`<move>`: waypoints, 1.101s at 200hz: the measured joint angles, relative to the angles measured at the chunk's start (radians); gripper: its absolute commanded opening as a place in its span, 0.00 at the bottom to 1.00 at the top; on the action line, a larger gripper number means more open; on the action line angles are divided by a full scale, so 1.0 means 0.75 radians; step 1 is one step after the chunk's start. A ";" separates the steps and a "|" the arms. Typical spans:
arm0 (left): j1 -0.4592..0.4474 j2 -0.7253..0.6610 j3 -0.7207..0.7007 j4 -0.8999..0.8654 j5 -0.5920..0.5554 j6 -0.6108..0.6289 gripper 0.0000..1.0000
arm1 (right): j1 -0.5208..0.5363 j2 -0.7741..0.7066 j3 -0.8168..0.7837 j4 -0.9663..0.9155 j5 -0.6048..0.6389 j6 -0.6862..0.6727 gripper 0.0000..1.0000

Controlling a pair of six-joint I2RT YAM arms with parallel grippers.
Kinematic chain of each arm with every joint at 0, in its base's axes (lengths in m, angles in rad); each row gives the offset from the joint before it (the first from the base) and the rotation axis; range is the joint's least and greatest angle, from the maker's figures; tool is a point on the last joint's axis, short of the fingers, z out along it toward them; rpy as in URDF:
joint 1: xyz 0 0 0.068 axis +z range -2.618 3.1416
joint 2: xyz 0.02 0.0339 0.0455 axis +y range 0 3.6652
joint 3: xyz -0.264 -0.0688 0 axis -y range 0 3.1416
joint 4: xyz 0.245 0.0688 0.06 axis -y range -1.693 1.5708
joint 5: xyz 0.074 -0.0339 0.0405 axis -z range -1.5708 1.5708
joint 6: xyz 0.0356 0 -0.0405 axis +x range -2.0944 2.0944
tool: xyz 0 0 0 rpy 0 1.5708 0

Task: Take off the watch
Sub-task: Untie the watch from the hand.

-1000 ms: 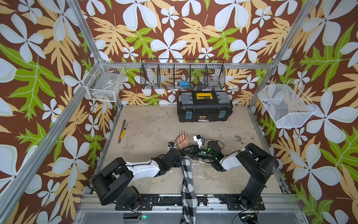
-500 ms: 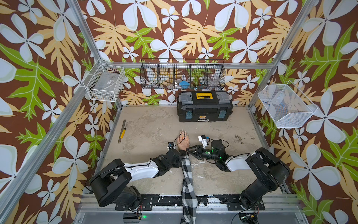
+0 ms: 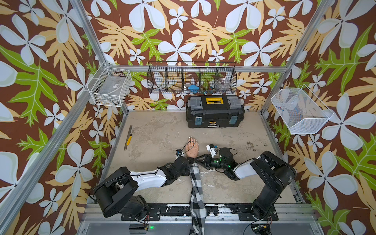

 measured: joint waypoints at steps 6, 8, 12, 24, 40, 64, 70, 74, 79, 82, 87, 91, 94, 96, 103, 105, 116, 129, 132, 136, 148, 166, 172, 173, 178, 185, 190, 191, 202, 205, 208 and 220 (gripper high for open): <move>0.000 0.002 0.001 -0.001 -0.002 0.000 0.60 | 0.004 -0.001 0.005 0.000 0.002 0.001 0.53; 0.000 0.003 0.001 -0.002 -0.003 0.000 0.60 | 0.005 -0.001 0.006 0.000 0.002 0.001 0.53; 0.000 0.004 0.001 -0.003 -0.004 0.000 0.60 | 0.008 -0.003 0.009 0.000 0.002 0.001 0.53; 0.000 0.005 0.001 -0.003 -0.003 0.000 0.60 | 0.014 -0.009 0.017 0.001 0.002 0.001 0.53; 0.000 0.006 0.002 0.002 0.001 0.000 0.60 | 0.023 -0.016 0.028 0.003 0.001 0.001 0.53; 0.000 0.007 0.003 0.002 0.001 0.000 0.60 | 0.031 -0.015 0.038 0.000 0.002 0.001 0.53; 0.000 0.008 0.003 0.002 0.001 0.000 0.60 | 0.033 -0.014 0.041 0.000 0.002 0.001 0.53; 0.000 0.008 0.003 0.002 0.001 0.000 0.60 | 0.035 -0.013 0.043 0.000 0.001 0.001 0.53; 0.000 0.008 0.003 0.002 0.001 0.000 0.60 | 0.036 -0.012 0.046 0.000 0.001 0.001 0.53; 0.000 0.008 0.003 0.002 0.001 0.000 0.60 | 0.037 -0.011 0.046 0.000 0.001 0.001 0.53; 0.000 0.008 0.003 0.002 0.001 0.000 0.60 | 0.037 -0.009 0.047 0.001 0.001 0.002 0.53; 0.000 0.008 0.003 0.002 0.001 0.000 0.60 | 0.038 -0.007 0.048 0.001 0.001 0.003 0.53; 0.000 0.008 0.003 0.002 0.001 0.000 0.60 | 0.039 -0.006 0.048 0.002 0.002 0.004 0.53; 0.000 0.008 0.003 0.002 0.001 0.000 0.60 | 0.039 -0.005 0.048 0.002 0.002 0.006 0.53; 0.000 0.008 0.003 0.001 0.001 0.000 0.60 | 0.041 0.000 0.048 0.011 0.001 0.007 0.52; 0.000 0.008 0.003 0.001 0.000 0.000 0.60 | 0.041 0.001 0.048 0.013 0.001 0.007 0.53; 0.000 0.008 0.003 0.001 0.000 0.000 0.60 | 0.042 0.007 0.048 0.027 0.001 0.027 0.52; 0.000 0.008 0.003 0.001 -0.001 0.001 0.60 | 0.045 0.020 0.048 0.055 -0.001 0.042 0.52; 0.000 0.008 0.003 0.001 -0.001 0.001 0.60 | 0.047 0.023 0.048 0.062 -0.001 0.048 0.52; 0.000 0.008 0.003 0.001 -0.001 0.001 0.60 | 0.049 0.027 0.048 0.071 -0.002 0.061 0.52; -0.001 0.008 0.003 0.009 0.008 0.001 0.60 | 0.062 0.036 0.054 0.092 -0.008 0.076 0.52; -0.003 0.008 0.003 0.014 0.010 0.000 0.60 | 0.086 0.046 0.079 0.102 -0.023 0.089 0.52; -0.004 0.008 0.003 0.015 0.010 0.000 0.60 | 0.096 0.048 0.089 0.102 -0.024 0.100 0.52; -0.005 0.008 0.003 0.015 0.010 0.000 0.60 | 0.097 0.048 0.090 0.102 -0.024 0.100 0.52; -0.006 0.008 0.003 0.017 0.010 0.000 0.60 | 0.103 0.050 0.098 0.102 -0.024 0.100 0.52; -0.008 0.008 0.003 0.019 0.011 0.000 0.60 | 0.111 0.055 0.109 0.102 -0.024 0.100 0.52; -0.009 0.008 0.003 0.021 0.011 0.000 0.60 | 0.115 0.059 0.114 0.102 -0.025 0.100 0.52; -0.009 0.008 0.003 0.022 0.011 0.000 0.60 | 0.116 0.060 0.115 0.102 -0.025 0.101 0.52; -0.010 0.008 0.002 0.022 0.011 0.000 0.60 | 0.122 0.065 0.122 0.105 -0.028 0.105 0.52; -0.010 0.007 0.002 0.023 0.011 0.000 0.60 | 0.122 0.065 0.122 0.106 -0.028 0.105 0.52; -0.010 0.007 0.001 0.023 0.011 0.000 0.60 | 0.121 0.065 0.122 0.106 -0.028 0.106 0.51; -0.011 -0.001 -0.006 0.022 0.012 0.000 0.60 | 0.112 0.052 0.120 0.099 -0.028 0.106 0.52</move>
